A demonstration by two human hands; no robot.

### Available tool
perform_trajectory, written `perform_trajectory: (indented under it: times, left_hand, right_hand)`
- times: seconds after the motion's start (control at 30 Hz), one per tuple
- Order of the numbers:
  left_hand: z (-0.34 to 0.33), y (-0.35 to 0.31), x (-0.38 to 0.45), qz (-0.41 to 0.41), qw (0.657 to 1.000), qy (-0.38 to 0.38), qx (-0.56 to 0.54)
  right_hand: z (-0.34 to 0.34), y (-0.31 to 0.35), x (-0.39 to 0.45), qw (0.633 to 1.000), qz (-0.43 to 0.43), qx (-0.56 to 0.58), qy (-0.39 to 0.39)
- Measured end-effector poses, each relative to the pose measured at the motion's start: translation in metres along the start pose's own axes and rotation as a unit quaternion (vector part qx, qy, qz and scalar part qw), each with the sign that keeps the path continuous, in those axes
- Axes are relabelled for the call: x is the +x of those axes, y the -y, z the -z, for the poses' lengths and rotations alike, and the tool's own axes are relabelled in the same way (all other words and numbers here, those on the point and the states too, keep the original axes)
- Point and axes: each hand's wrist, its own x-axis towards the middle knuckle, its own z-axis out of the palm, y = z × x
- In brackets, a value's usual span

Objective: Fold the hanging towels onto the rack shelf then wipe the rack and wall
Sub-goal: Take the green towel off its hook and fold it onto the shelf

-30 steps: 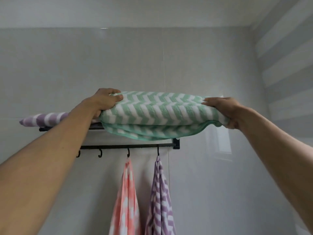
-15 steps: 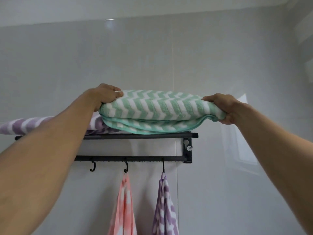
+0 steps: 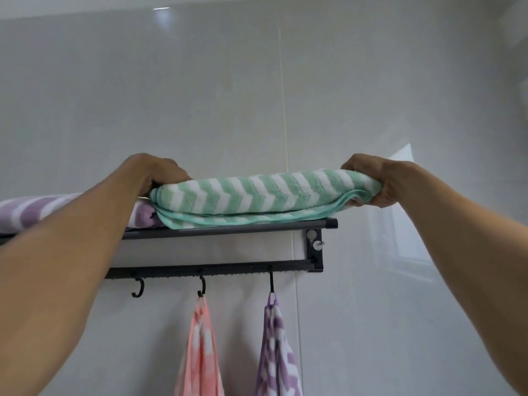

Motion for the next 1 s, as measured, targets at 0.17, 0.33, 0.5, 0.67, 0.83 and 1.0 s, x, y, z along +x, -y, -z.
perform_trajectory:
  times: [0.17,0.33,0.5,0.67,0.83,1.0]
  left_hand:
    - [0.0,-0.004,0.005,-0.006,0.999,0.017,0.032]
    - [0.0,-0.039,-0.013,-0.014,0.989,-0.047,0.137]
    - [-0.01,-0.056,-0.006,-0.085,0.992,-0.022,0.094]
    - [-0.029,-0.056,0.003,-0.075,0.989,0.012,0.129]
    - [-0.032,-0.051,0.002,-0.074,0.989,0.008,0.125]
    - [-0.03,-0.052,-0.007,-0.072,0.993,-0.034,0.087]
  right_hand:
    - [-0.007,-0.003,-0.001,0.998,-0.005,-0.06,-0.013]
    - [-0.024,0.021,-0.025,0.92,0.069,-0.35,-0.162]
    - [-0.067,0.038,-0.027,0.859,0.174,-0.458,-0.149]
    - [-0.094,0.034,-0.016,0.843,0.152,-0.513,-0.059]
    - [-0.092,0.029,-0.016,0.846,0.135,-0.512,-0.062]
    - [-0.095,0.024,-0.027,0.842,0.156,-0.493,-0.155]
